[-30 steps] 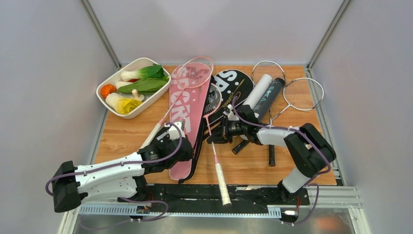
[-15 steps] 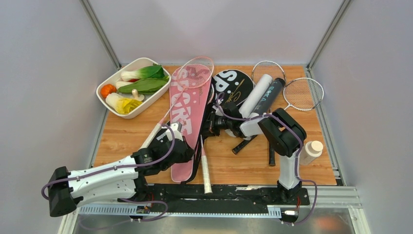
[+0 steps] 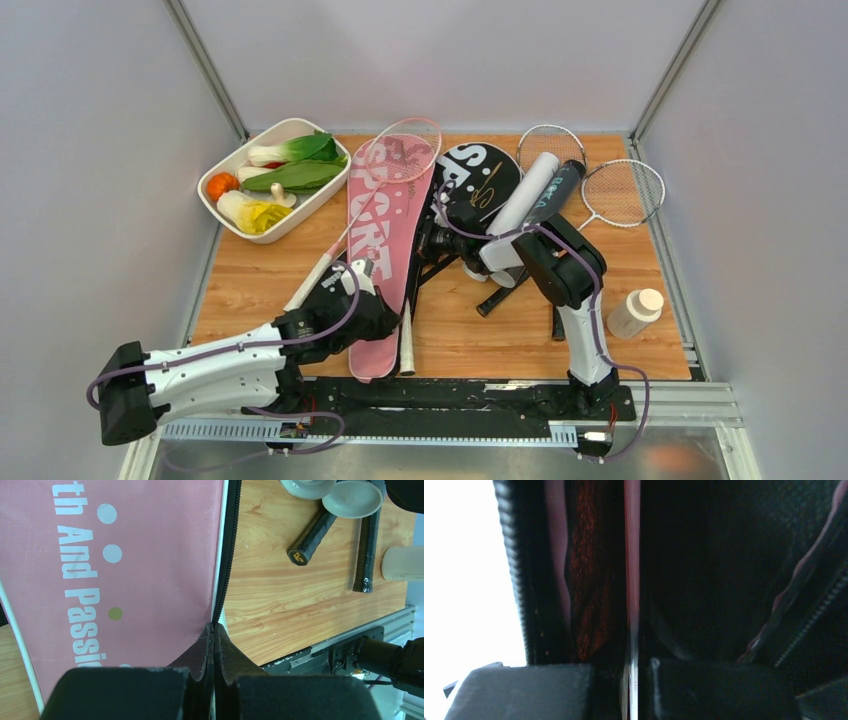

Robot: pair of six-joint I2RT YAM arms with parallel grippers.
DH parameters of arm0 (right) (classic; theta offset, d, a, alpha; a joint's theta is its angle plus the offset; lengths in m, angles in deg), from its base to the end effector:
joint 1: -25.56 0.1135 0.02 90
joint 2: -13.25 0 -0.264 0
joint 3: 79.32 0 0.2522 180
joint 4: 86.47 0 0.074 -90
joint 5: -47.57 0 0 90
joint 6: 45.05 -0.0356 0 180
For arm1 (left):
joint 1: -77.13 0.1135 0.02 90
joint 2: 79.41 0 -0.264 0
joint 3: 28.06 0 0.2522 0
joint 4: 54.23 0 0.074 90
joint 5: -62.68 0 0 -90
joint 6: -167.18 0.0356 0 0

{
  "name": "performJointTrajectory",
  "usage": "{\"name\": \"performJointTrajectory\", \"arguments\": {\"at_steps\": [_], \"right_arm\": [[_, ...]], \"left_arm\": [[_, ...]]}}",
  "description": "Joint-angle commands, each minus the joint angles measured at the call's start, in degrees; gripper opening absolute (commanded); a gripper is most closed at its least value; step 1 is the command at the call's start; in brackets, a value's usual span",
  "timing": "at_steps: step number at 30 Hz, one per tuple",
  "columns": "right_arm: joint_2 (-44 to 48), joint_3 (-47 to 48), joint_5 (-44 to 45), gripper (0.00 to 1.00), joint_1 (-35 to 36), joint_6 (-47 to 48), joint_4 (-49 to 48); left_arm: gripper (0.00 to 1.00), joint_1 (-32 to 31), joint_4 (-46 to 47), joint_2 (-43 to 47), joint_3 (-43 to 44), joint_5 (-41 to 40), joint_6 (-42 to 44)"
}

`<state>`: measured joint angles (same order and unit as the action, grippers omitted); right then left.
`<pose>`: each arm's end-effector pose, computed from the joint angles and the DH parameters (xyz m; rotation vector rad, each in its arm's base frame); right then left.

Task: Pack up the badminton gear
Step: Place the racket in the racket bag.

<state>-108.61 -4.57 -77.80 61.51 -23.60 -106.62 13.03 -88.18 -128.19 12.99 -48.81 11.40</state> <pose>0.3302 0.2649 0.1062 0.2232 2.4358 1.6327 0.0886 -0.1526 0.2069 -0.2346 2.3478 -0.7664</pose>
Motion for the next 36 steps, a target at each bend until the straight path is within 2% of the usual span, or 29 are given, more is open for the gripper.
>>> {"name": "performJointTrajectory", "arguments": {"at_steps": [1,12,25,27,29,30,31,33,34,36], "right_arm": [[-1.0,3.9,5.0,0.0,-0.2,-2.6,-1.6],[-4.6,7.7,11.1,0.0,-0.1,-1.0,-2.1],[-6.9,6.3,18.3,0.0,2.5,-6.3,-8.7],[-6.9,6.1,18.5,0.04,3.0,-6.7,-9.0],[-6.5,6.1,17.7,0.06,3.2,-5.6,-7.9],[-6.2,5.7,17.3,0.07,3.1,-5.1,-7.8],[-5.8,5.2,17.0,0.08,3.0,-4.6,-7.8],[-5.3,4.6,16.7,0.1,2.9,-3.4,-7.5],[-5.2,4.9,16.4,0.12,2.9,-3.1,-6.8],[-5.5,5.6,15.0,0.19,3.0,-3.2,-6.3]], "left_arm": [[0.0,-1.1,2.7,0.7,-1.2,3.2,-2.1],[0.0,-2.2,3.8,-0.7,0.5,4.0,-2.7],[0.0,-2.5,7.1,1.0,-0.8,4.8,-3.8],[0.0,-2.5,7.3,0.6,-1.0,4.9,-3.5],[0.0,-2.5,4.9,0.5,0.6,3.4,-1.2],[0.0,-2.5,0.5,0.2,3.2,1.0,1.4],[0.02,-2.5,-2.2,-0.2,5.0,-0.9,3.0],[0.18,-2.5,-12.5,-2.5,11.1,-8.0,6.7],[0.3,-2.5,-18.7,-4.7,14.5,-12.6,8.4],[0.41,-2.5,-23.6,-8.0,17.6,-16.7,10.9]]}}
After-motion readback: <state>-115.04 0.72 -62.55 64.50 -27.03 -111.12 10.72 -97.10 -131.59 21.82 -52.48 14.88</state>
